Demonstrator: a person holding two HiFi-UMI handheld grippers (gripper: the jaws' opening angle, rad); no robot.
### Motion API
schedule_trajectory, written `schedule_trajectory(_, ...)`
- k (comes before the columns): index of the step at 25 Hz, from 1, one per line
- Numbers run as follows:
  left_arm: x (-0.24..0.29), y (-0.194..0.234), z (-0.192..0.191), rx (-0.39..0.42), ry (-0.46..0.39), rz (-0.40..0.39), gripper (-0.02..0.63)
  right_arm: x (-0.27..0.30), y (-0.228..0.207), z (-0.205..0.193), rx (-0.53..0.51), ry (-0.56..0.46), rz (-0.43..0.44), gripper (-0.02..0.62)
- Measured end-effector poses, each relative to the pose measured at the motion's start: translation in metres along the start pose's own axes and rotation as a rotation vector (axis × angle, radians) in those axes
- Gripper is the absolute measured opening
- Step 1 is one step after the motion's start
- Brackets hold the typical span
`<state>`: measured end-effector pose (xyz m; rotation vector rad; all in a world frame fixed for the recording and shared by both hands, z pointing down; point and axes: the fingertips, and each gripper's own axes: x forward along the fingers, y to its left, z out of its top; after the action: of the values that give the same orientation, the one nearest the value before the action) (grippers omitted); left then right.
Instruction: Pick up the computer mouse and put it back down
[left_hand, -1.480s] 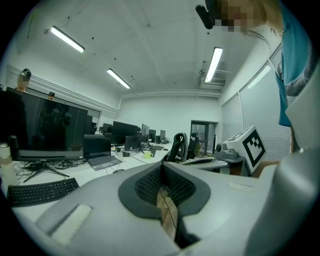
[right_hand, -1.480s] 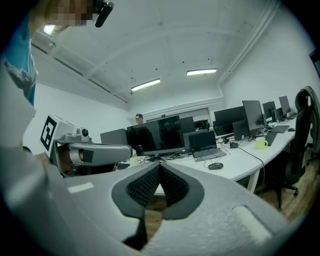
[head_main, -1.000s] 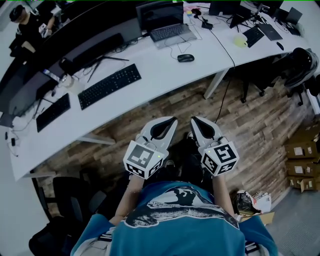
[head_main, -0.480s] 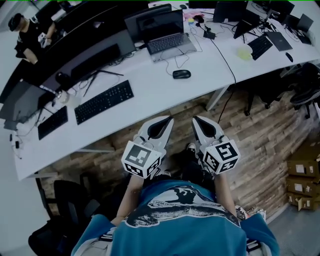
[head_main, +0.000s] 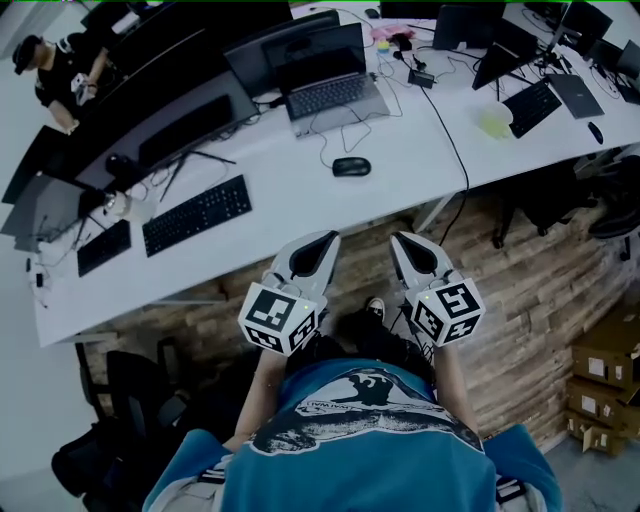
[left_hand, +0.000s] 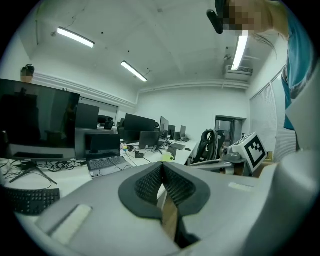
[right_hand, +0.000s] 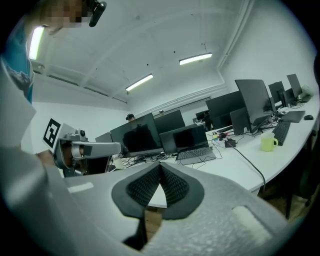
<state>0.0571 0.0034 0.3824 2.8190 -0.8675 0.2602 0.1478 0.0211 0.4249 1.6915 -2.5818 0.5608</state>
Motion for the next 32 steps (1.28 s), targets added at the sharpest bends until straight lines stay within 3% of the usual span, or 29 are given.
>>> schedule_trajectory(16, 0.0, 0.007, -0.021, -0.037, 0.084, 0.101, 0.018, 0.023, -0.013, -0.023, 0.04, 0.076, 0.101, 0.002)
schedule_trajectory(32, 0.038, 0.093, -0.008, -0.037, 0.069, 0.049, 0.018, 0.1, -0.034, -0.019, 0.012, 0.129, 0.046, 0.003)
